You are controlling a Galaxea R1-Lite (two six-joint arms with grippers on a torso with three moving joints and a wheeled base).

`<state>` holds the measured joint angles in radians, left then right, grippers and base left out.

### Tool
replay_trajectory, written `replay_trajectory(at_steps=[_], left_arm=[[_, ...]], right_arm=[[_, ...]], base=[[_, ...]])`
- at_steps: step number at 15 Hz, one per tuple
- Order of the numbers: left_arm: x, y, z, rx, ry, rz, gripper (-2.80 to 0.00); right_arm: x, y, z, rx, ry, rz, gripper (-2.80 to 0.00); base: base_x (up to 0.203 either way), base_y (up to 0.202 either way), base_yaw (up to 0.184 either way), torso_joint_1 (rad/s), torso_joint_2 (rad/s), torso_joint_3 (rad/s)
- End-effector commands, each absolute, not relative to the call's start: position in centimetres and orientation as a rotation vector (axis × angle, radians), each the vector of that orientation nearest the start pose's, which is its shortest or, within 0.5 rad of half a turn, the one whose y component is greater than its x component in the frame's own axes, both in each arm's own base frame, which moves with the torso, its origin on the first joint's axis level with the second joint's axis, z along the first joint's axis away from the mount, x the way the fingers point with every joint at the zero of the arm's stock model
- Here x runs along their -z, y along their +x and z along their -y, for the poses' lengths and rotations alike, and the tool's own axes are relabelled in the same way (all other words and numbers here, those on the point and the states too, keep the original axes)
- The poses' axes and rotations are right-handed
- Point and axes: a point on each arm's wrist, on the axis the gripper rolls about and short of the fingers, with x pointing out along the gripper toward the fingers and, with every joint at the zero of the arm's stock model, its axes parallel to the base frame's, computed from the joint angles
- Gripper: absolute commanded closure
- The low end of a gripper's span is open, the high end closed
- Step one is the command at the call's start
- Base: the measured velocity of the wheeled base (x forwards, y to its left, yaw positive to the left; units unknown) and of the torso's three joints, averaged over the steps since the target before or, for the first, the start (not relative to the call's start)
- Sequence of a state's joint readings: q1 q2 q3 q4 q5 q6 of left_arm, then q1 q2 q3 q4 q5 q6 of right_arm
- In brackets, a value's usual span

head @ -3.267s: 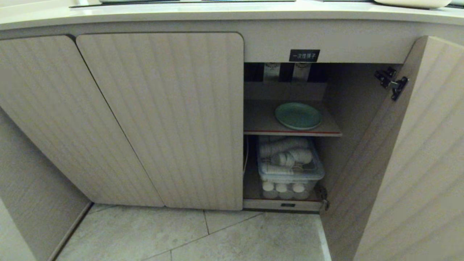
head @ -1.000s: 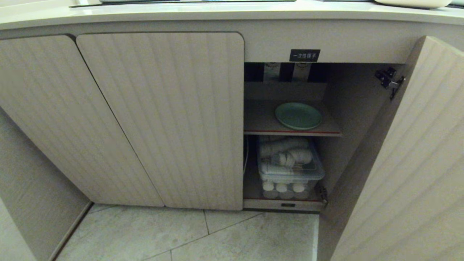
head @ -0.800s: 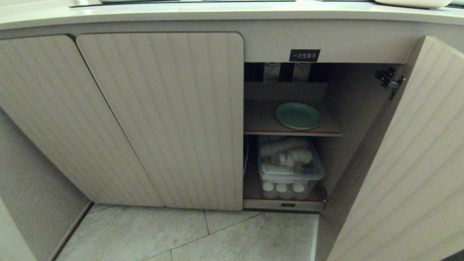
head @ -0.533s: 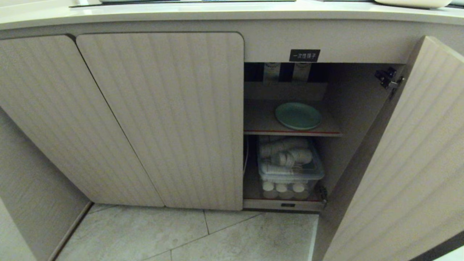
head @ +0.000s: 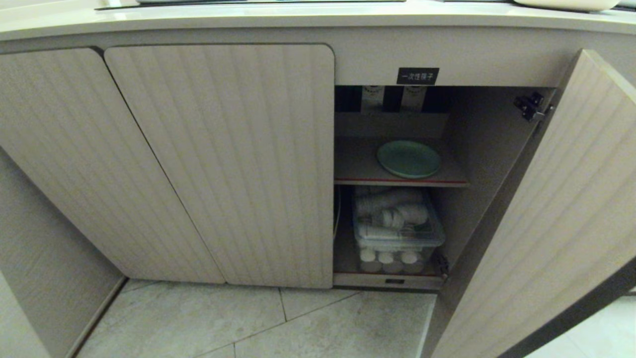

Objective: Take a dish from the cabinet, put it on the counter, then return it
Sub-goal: Close the cabinet door

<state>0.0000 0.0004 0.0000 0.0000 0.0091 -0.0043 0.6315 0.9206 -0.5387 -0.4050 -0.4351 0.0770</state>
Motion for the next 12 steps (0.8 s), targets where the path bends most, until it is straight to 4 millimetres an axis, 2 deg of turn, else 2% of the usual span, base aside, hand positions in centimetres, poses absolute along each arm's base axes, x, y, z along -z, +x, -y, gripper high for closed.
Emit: replay_trajectory(at_steps=[1,8,12], left_arm=[[-7.5,-2.3,0.0,-0.011,-0.005,0.000,0.00],[-7.5,-2.3,0.0,-0.011,-0.005,0.000,0.00],[-7.5,-2.3,0.0,-0.009,-0.005,0.000,0.00]], right_arm=[[-24.4,9.8,-6.0,-0.195,0.083,0.003,0.00],[-24.0,11.0,-6.9,-0.196,0.068,-0.024,0.00],[-23.9,12.8,-8.2,-0.196,0.078,-0.004,0.00]], base=[[0.000,0.000,0.000,0.000,0.00,0.000],[0.000,0.000,0.000,0.000,0.00,0.000],[0.000,0.000,0.000,0.000,0.00,0.000]])
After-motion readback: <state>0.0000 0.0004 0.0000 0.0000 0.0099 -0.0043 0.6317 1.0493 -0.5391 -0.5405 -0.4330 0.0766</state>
